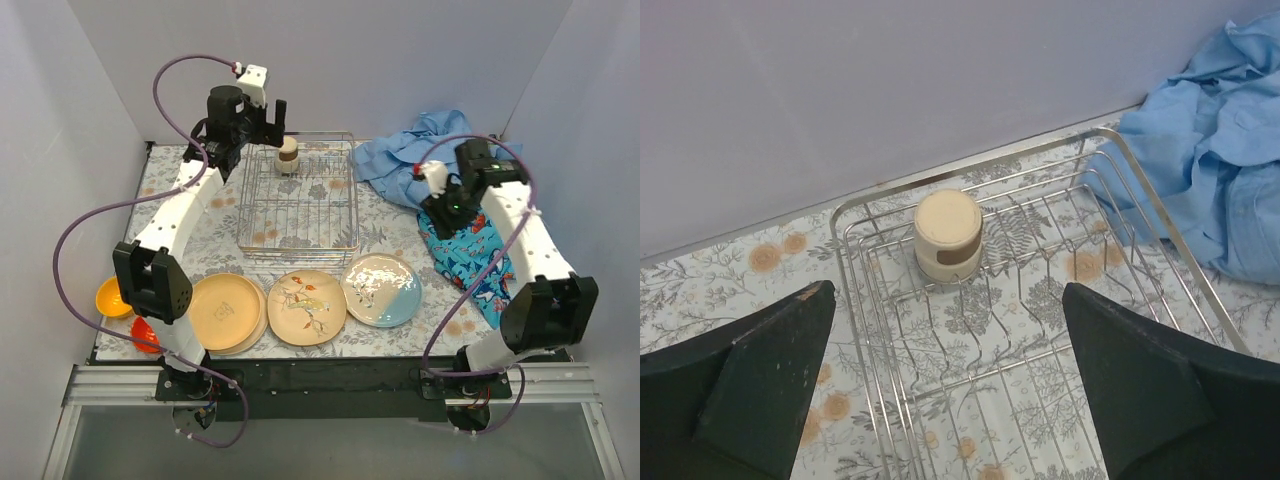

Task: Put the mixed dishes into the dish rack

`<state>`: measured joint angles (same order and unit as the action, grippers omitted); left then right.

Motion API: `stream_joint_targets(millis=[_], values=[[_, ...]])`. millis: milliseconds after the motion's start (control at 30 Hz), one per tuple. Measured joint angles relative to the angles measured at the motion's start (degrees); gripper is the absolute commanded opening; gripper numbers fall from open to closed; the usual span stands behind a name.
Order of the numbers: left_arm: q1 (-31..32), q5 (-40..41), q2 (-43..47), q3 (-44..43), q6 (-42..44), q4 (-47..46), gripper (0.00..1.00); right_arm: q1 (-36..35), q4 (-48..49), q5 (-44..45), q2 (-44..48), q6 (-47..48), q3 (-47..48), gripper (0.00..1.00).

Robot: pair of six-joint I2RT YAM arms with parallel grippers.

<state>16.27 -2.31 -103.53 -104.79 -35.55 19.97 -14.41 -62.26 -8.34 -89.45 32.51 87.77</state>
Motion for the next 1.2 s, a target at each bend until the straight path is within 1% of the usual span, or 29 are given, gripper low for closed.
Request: stream_joint_targets(millis=[33, 100, 167, 267, 433, 500, 600, 733, 1200], values=[[0.9, 1.1, 1.7, 2.2, 1.1, -0.7, 0.98, 4.6, -1.9, 0.9, 2.5, 0.8, -2.6, 0.52], [2.7, 2.3, 3.6, 5.2, 2.4, -1.4, 0.98, 10.5, -4.7, 2.4, 6.0, 2.5, -6.6, 0.52], [4.3, 2.5, 3.7, 7.1, 2.7, -1.7, 0.98, 14.5, -7.3, 4.5, 10.2, 4.7, -11.3, 0.52], [4.9, 2.3, 3.4, 9.2, 2.3, -0.6, 0.98, 18.3, -9.9, 7.0, 16.8, 7.9, -17.4, 0.51], [4.4, 2.0, 2.2, 9.3, 1.7, 0.5, 0.98, 26.9, -12.0, 13.3, 26.1, 11.5, -24.1, 0.50], [4.2, 1.5, 1.3, 8.5, 1.5, 0.9, 0.98, 30.9, -12.4, 15.2, 27.5, 12.5, -26.1, 0.50], [4.1, 1.0, -0.4, 6.8, 1.1, 1.1, 0.98, 35.1, -12.5, 17.0, 27.6, 13.4, -28.4, 0.50], [4.1, 0.2, -1.8, 5.4, 0.0, 1.5, 0.98, 37.3, -12.7, 18.3, 26.9, 14.0, -31.5, 0.50], [4.1, -0.3, -2.2, 4.5, -0.9, 2.0, 0.98, 41.0, -8.4, 21.9, 21.2, 14.1, -34.7, 0.50]])
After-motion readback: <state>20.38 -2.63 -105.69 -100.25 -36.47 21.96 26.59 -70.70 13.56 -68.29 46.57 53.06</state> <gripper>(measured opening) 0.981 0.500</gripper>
